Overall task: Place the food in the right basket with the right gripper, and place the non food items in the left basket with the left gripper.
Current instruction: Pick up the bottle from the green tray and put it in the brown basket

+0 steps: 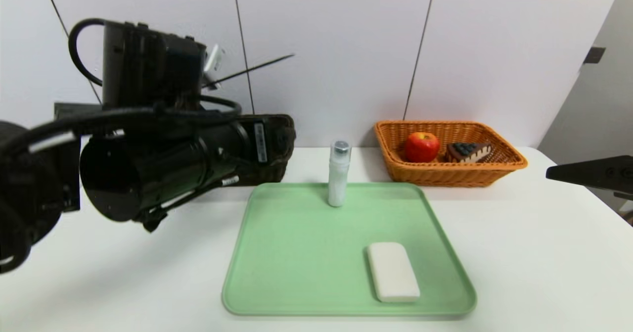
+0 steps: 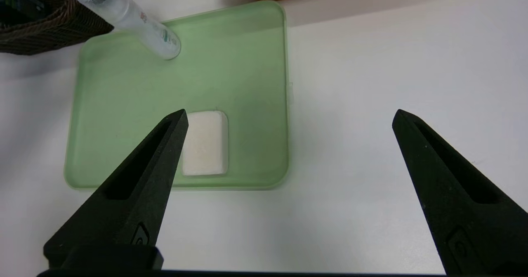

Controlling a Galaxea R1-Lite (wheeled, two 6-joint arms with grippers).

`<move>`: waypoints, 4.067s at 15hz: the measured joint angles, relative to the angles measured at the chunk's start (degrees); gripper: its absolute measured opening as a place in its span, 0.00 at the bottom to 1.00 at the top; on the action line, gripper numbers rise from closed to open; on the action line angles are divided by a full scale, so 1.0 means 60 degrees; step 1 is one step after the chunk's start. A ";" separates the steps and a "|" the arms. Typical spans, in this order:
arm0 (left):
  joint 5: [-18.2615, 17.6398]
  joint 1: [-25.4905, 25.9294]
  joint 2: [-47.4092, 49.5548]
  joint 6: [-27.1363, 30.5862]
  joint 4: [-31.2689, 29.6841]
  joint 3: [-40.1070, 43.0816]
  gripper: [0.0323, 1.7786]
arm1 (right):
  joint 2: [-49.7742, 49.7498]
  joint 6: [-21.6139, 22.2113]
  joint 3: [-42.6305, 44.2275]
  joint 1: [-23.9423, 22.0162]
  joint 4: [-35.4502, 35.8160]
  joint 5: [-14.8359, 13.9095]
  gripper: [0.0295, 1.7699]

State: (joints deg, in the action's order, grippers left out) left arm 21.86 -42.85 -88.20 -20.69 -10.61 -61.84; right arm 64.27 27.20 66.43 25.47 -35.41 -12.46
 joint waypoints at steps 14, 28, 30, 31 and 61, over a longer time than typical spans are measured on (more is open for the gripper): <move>-0.2747 -0.1260 -0.0459 0.1057 -0.5618 0.3771 0.95 | -0.0266 0.0656 -0.0022 0.0000 0.0335 0.0622 0.97; -0.1479 -0.1904 -0.1664 0.0898 -0.7259 0.3293 0.95 | -0.0610 0.0709 -0.0024 0.0000 0.0321 0.0829 0.97; -0.2078 -0.1688 -0.2054 0.1050 -0.7485 0.3363 0.95 | -0.0693 0.0713 -0.0022 0.0000 0.0321 0.0851 0.97; -0.2170 -0.1548 -0.2247 0.1215 -0.7503 0.3377 0.95 | -0.0738 0.0707 -0.0018 0.0000 0.0313 0.0864 0.97; -0.2206 0.0266 -0.6359 0.2511 -0.8265 -0.0167 0.95 | -0.0831 0.0626 -0.0358 0.0000 0.0248 0.1052 0.97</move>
State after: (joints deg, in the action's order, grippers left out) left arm 8.62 -41.25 -126.36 -5.62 -60.20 -62.84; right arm 59.28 30.95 64.28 25.47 -33.93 -6.14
